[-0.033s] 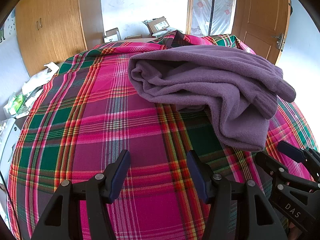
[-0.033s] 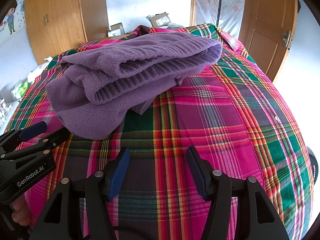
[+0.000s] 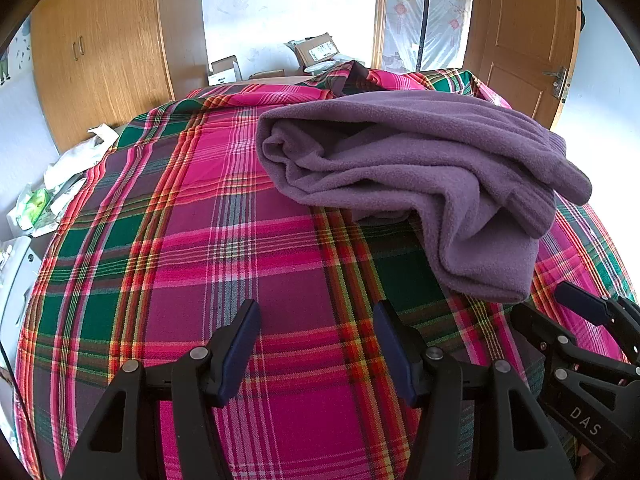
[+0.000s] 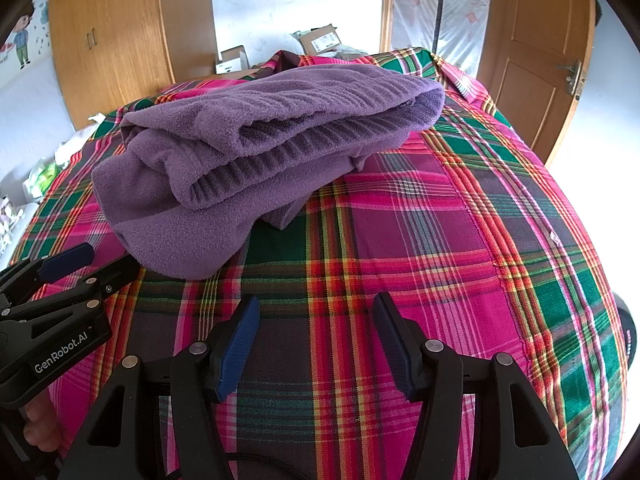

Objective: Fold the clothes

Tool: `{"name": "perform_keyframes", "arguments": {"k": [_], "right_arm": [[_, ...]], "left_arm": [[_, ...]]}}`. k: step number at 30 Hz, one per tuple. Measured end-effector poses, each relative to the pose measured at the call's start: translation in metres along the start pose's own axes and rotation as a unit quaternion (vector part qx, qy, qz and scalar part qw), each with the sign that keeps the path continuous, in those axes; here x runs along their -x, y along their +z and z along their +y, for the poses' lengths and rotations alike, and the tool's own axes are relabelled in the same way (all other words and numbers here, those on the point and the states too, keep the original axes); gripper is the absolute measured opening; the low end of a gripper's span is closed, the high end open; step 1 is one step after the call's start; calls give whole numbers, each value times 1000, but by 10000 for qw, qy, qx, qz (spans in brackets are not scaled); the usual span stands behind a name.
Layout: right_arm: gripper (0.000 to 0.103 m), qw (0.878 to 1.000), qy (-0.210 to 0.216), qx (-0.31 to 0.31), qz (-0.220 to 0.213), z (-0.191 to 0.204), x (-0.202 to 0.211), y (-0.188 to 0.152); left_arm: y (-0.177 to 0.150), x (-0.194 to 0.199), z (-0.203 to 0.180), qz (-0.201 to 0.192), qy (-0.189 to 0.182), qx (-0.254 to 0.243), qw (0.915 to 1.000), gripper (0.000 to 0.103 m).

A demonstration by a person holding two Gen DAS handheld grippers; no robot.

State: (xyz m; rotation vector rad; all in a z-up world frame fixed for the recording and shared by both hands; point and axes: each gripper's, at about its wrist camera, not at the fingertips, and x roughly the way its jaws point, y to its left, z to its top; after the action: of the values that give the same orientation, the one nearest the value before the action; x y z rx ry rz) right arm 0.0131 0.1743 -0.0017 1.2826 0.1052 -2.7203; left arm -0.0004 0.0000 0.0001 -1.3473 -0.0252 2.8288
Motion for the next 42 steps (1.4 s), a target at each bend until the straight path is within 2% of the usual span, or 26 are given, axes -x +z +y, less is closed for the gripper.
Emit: {"name": "perform_keyframes", "arguments": {"k": [33,42], "right_arm": [[62,10000,-26,-54,9,3,0,1],[62,9997,219,-82,-36,-1,1,1]], "left_arm": [[0,0,-1,3,30,-25,10000,59],[0,0,1,1,-44,-23,10000,59]]}}
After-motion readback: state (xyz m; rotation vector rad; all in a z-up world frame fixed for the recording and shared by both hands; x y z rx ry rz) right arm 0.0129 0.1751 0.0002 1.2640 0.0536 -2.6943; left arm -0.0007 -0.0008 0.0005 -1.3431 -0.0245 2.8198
